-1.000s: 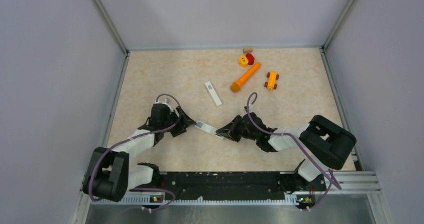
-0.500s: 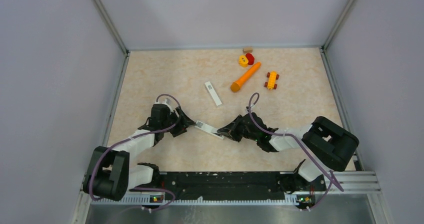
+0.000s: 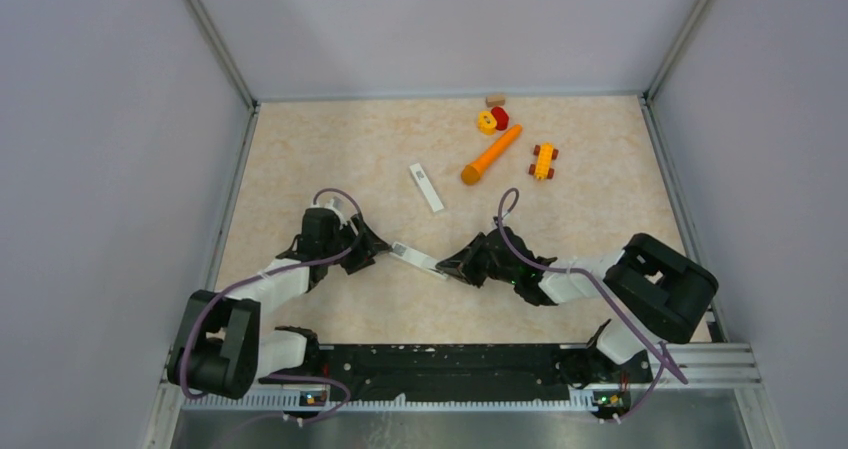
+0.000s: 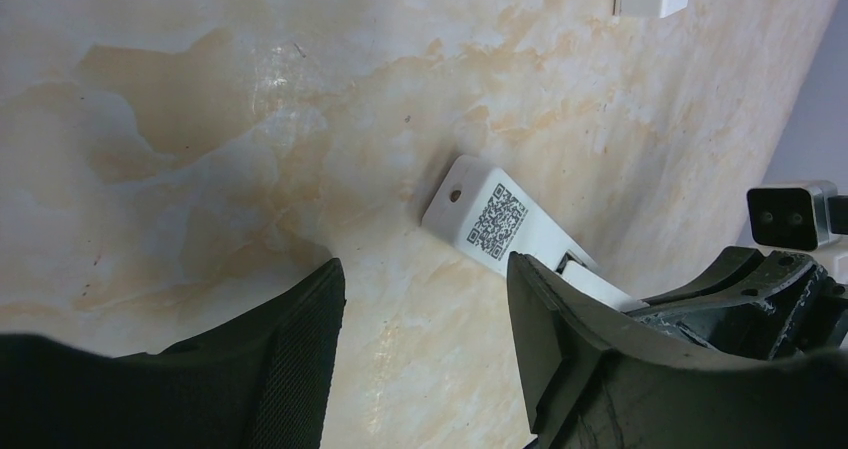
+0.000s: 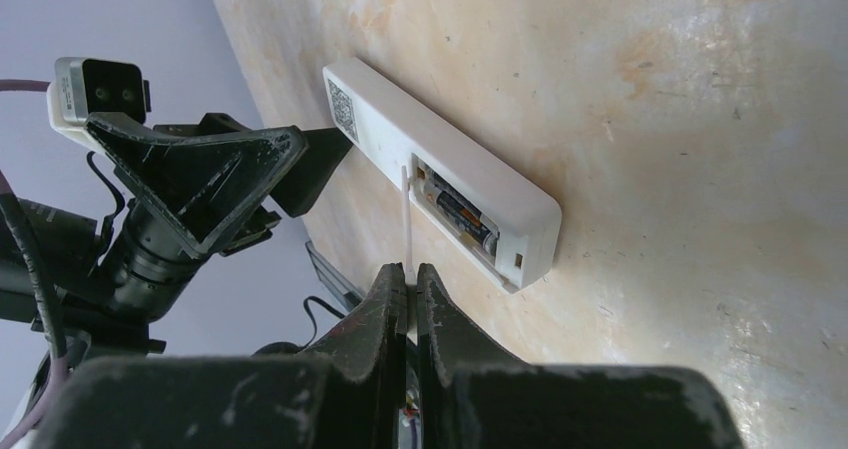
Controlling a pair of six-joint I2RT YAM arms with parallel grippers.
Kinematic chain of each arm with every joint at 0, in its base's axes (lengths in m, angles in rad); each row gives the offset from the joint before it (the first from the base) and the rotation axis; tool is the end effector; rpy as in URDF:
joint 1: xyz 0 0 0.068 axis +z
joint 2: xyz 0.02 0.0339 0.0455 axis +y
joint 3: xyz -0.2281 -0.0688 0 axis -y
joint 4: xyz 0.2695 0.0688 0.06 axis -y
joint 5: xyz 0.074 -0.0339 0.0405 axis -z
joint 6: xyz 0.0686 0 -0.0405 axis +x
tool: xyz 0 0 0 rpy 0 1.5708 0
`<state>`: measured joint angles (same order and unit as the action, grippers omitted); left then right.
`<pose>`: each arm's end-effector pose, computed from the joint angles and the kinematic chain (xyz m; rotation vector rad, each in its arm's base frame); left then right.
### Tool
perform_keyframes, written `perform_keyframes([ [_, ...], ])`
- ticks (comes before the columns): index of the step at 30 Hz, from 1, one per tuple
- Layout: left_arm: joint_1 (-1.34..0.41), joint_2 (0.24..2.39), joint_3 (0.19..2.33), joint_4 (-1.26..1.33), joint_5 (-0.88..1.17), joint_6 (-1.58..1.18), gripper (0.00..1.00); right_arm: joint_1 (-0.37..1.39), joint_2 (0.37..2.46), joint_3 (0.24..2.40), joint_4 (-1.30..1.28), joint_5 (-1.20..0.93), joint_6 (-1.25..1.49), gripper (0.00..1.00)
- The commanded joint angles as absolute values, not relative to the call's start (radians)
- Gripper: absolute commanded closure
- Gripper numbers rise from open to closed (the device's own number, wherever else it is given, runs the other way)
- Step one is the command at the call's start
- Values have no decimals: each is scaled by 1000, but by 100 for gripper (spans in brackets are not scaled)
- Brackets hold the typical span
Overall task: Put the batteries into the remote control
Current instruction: Load the battery cover into the remote control.
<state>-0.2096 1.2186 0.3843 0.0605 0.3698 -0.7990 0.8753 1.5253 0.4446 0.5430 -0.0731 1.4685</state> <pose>0.2545 -0.0795 0.0718 -0.5300 2.4141 -0.9047 0.1959 0.2425 0.0589 0.6754 2.3861 1.3329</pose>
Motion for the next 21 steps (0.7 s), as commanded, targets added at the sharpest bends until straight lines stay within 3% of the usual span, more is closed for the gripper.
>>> perform_keyframes([
  [1, -201, 1238, 380, 74, 378, -774, 36, 881, 1500, 427, 495, -57, 1459, 100],
  [10, -195, 1244, 383, 74, 383, -770, 37, 877, 1457, 443, 404, -32, 1448, 100],
  [21, -193, 1253, 390, 77, 404, -770, 37, 873, 1532, 467, 502, -61, 1421, 100],
])
